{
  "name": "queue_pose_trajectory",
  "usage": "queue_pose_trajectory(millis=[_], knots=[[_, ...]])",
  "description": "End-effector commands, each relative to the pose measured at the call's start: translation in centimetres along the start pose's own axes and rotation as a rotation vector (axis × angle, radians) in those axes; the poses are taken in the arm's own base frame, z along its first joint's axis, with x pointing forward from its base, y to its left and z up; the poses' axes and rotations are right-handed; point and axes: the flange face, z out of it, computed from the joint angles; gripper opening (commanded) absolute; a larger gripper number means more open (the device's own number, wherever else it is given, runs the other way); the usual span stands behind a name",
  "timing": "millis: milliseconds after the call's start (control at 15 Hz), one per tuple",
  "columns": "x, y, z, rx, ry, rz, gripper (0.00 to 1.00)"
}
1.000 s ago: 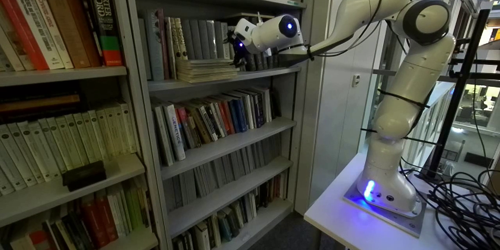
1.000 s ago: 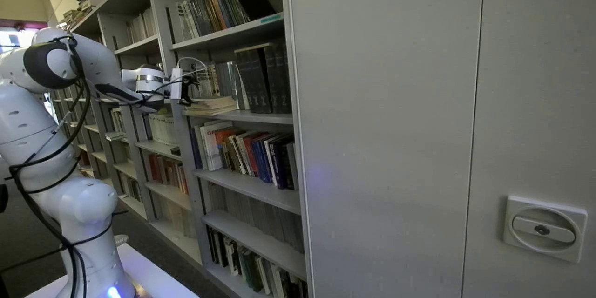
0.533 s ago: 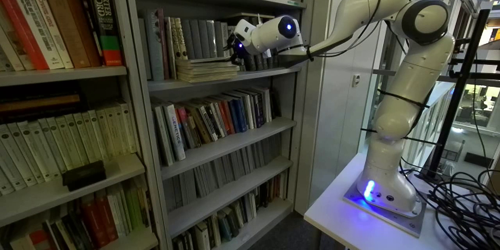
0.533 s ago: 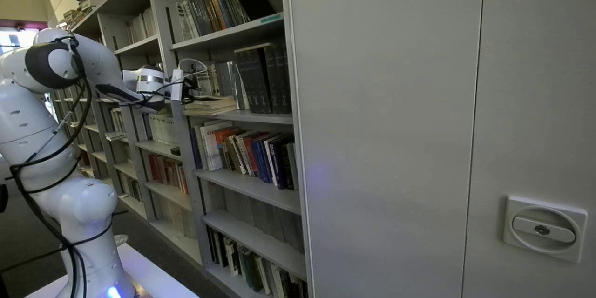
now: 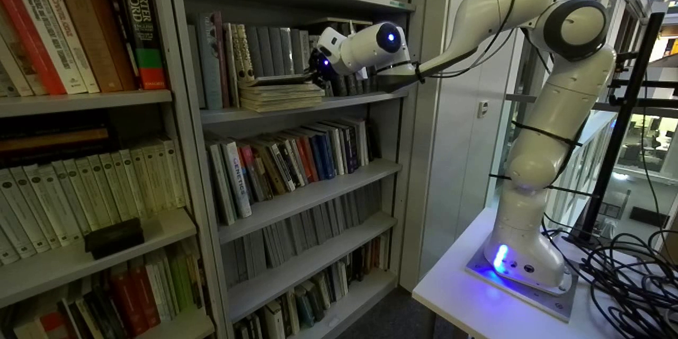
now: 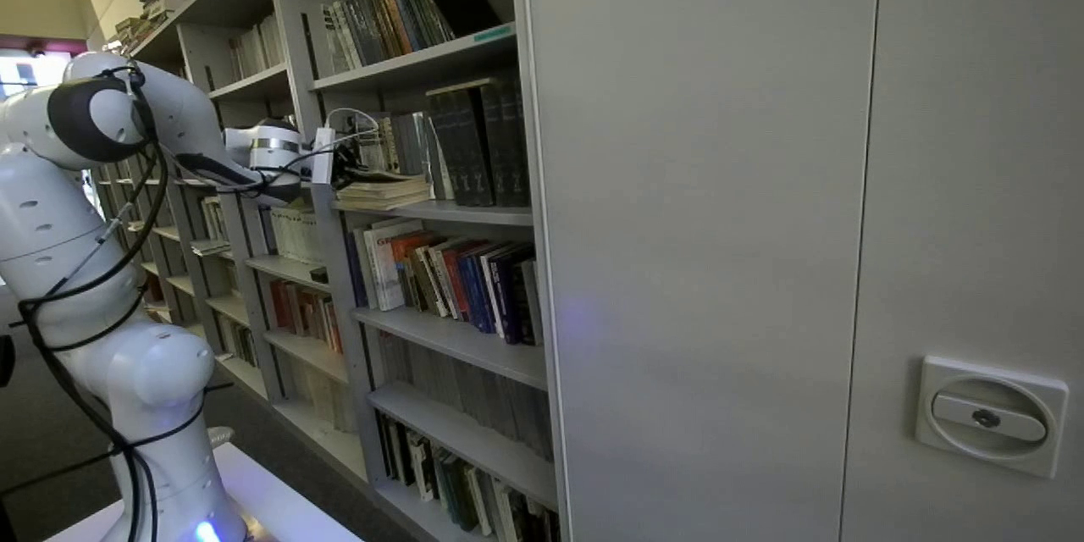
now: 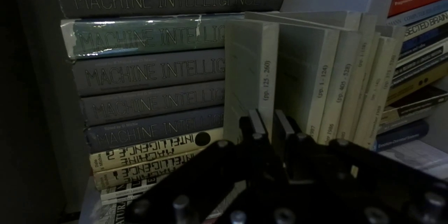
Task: Pick up one of the paper books and put it on top of the large encyclopedia books
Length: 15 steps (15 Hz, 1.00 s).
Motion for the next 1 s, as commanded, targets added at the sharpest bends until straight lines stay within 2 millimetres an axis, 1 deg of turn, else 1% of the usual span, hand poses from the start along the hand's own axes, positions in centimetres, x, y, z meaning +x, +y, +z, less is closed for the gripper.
queue_pose_trajectory(millis=[0, 267, 600, 933], knots=[[-0.6, 0.8, -0.3, -0.029, 0.011, 0.018, 0.03], [-0.6, 0.6, -1.6, -0.031, 0.020, 0.018, 0.03], [-0.5, 1.0, -3.1, -0.047, 0.027, 0.011, 0.03], [-0.4, 0.8, -4.1, -0.050, 0.033, 0.004, 0.03]])
